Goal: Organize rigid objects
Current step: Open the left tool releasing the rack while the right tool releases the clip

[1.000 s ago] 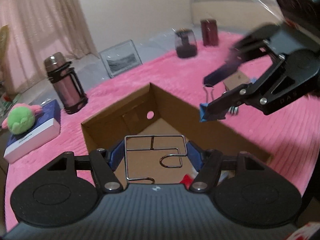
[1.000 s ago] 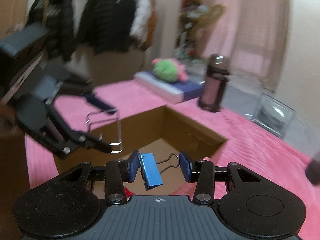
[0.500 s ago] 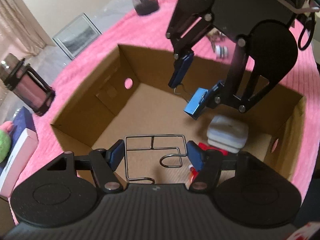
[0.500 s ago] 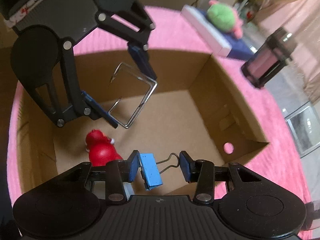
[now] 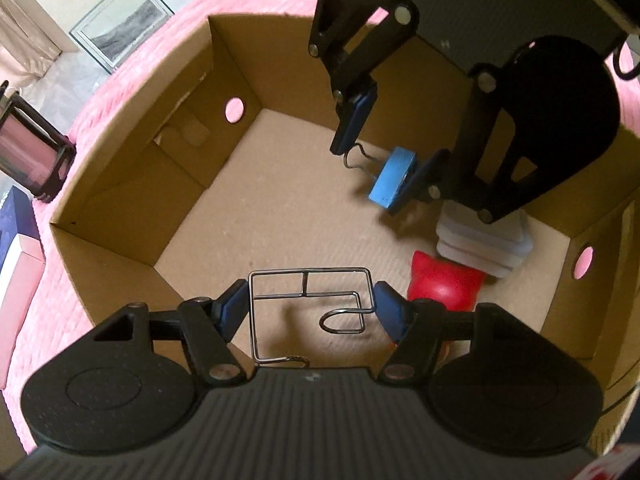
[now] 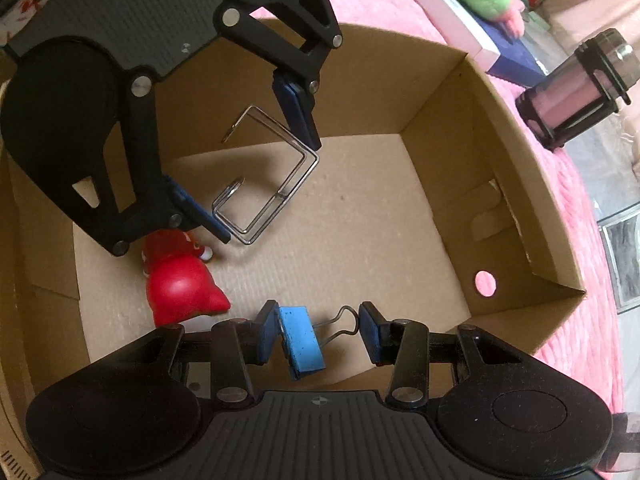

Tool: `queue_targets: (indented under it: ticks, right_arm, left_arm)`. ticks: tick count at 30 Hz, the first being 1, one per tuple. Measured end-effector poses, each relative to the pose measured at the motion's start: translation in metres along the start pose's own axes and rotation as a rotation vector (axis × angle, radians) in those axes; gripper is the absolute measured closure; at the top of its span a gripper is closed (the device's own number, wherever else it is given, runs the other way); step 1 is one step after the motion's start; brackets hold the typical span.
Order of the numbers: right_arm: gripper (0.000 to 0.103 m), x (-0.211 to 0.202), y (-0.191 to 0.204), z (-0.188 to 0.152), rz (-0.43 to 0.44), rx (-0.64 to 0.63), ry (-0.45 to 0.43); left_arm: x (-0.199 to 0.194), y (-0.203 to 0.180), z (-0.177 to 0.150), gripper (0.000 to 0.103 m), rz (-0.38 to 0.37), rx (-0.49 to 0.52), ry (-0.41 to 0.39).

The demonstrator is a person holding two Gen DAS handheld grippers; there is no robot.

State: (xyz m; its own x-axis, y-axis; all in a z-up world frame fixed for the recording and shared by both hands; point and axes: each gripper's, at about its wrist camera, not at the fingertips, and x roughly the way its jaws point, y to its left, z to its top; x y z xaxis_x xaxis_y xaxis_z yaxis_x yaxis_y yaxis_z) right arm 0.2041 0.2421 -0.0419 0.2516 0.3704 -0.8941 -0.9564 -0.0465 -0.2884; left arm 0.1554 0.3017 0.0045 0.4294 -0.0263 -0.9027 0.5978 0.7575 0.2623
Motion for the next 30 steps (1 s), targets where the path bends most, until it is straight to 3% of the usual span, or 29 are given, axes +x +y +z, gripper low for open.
queue_targets:
  ticks: [13, 24, 30]
  right_arm:
    - [0.063, 0.009, -0.003, -0.005, 0.009, 0.012, 0.017]
    - [0.063, -0.011, 0.000, -0.008, 0.003, 0.039, -0.056]
    - [0.063, -0.037, 0.002, -0.011, -0.016, 0.083, -0.132]
  left_arm:
    - [0.015, 0.003, 0.001, 0.039, -0.015, -0.010, 0.047]
    - [0.007, 0.004, 0.001, 0.039, 0.007, -0.030, 0.038]
    - [-0.018, 0.004, 0.002, 0.039, 0.038, -0.079, -0.021]
